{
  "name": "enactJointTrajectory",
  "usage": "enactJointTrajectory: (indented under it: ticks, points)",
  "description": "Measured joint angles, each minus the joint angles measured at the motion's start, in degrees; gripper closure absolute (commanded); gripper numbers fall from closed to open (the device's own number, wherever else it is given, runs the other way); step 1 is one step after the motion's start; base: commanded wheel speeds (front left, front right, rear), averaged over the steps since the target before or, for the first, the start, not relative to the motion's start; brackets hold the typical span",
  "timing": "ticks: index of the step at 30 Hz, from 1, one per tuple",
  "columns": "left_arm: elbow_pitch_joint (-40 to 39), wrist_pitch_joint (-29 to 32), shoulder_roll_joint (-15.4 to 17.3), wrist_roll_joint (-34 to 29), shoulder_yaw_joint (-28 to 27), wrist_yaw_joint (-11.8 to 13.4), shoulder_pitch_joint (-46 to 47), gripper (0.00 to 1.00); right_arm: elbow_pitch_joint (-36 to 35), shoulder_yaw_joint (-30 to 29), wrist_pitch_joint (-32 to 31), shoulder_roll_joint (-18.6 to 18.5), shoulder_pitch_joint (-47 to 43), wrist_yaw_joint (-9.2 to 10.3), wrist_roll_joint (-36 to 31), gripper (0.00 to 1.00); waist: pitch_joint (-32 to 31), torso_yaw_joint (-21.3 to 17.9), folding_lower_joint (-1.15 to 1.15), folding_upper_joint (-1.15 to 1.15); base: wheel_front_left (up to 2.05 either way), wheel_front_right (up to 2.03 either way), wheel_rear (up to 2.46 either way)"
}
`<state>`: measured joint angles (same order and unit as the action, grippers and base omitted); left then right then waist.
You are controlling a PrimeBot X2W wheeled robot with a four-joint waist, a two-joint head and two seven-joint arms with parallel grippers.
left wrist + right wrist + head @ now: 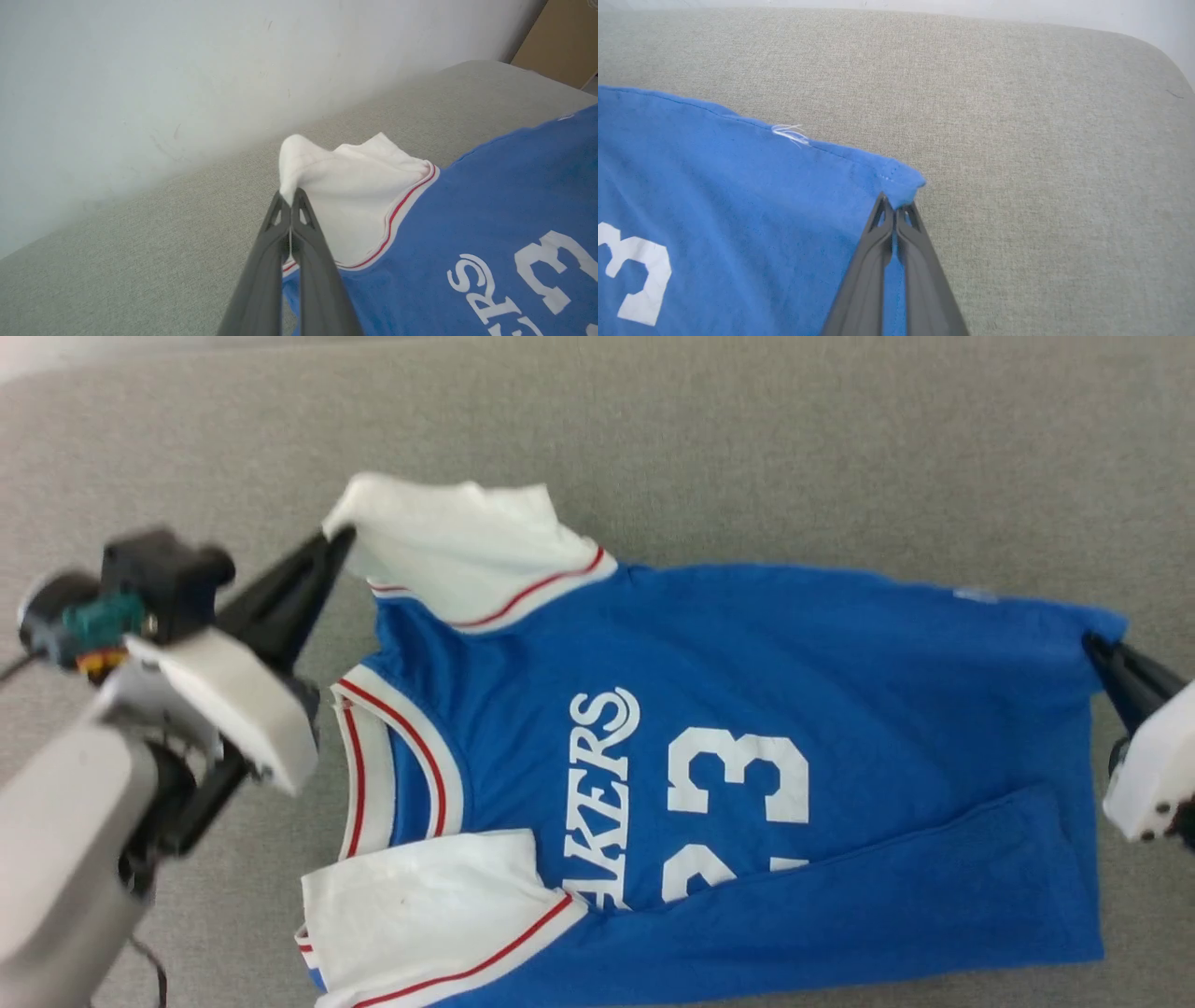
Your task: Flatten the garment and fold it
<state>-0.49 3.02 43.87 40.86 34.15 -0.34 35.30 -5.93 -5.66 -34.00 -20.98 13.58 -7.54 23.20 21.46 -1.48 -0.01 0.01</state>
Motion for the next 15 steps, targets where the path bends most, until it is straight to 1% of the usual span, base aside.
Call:
enactJointTrajectory:
  ticks: [1,3,6,7,8,9,11,12,13,15]
  points:
    - [-3.1,0.1,1.2,1.1,-0.2,1.5,-3.4,1.00,-0.8,-0.4,0.6,0.2,-2.2,0.00,0.5,1.00,-1.3,0.1,0.00,0.00,0.00,0.00,0.00]
    - [-6.0,0.1,2.5,2.3,-0.5,3.1,-7.1,1.00,-1.5,-0.8,1.1,0.7,-4.3,0.00,1.4,1.00,-2.5,0.3,0.00,0.00,0.00,0.00,0.00]
    - [-9.4,0.3,4.7,3.3,-0.9,5.5,-12.5,1.00,-2.3,-1.2,1.6,1.2,-7.4,0.00,2.0,1.00,-4.0,0.5,0.00,0.00,0.00,0.00,0.00]
    - [-9.4,0.3,4.7,3.3,-0.9,5.5,-12.5,1.00,-2.3,-1.2,1.6,1.2,-7.4,0.00,2.0,1.00,-4.0,0.5,0.00,0.00,0.00,0.00,0.00]
    - [-11.0,0.3,6.2,4.4,-1.4,7.1,-16.1,1.00,-2.6,-1.5,1.8,1.6,-9.2,0.00,2.7,1.00,-5.0,0.6,-0.01,0.00,0.00,0.00,0.00]
    - [-11.7,0.1,6.7,5.3,-1.7,7.8,-17.8,1.00,-2.7,-1.6,1.8,1.8,-10.1,0.00,2.9,1.00,-5.4,0.6,-0.01,0.00,0.00,0.00,0.00]
    - [-13.0,0.0,7.8,6.6,-2.0,8.8,-21.3,1.00,-2.9,-2.0,1.8,2.0,-11.6,0.00,3.8,1.00,-6.3,0.7,0.00,0.00,0.00,0.00,0.00]
    - [-13.0,0.0,7.8,6.6,-2.0,8.8,-21.3,1.00,-2.9,-2.0,1.8,2.0,-11.6,0.00,3.8,1.00,-6.3,0.7,0.00,0.00,0.00,0.00,0.00]
    - [-14.1,-0.1,8.5,8.2,-2.4,9.8,-24.5,1.00,-3.3,-2.2,1.8,2.1,-13.3,0.00,4.7,1.00,-7.0,0.8,-0.01,0.00,0.00,0.00,0.00]
    - [-14.6,-0.1,8.9,8.9,-2.4,10.1,-25.9,1.00,-3.6,-2.5,1.7,2.2,-14.2,0.00,5.0,1.00,-7.4,0.8,0.00,0.00,0.00,0.00,0.00]
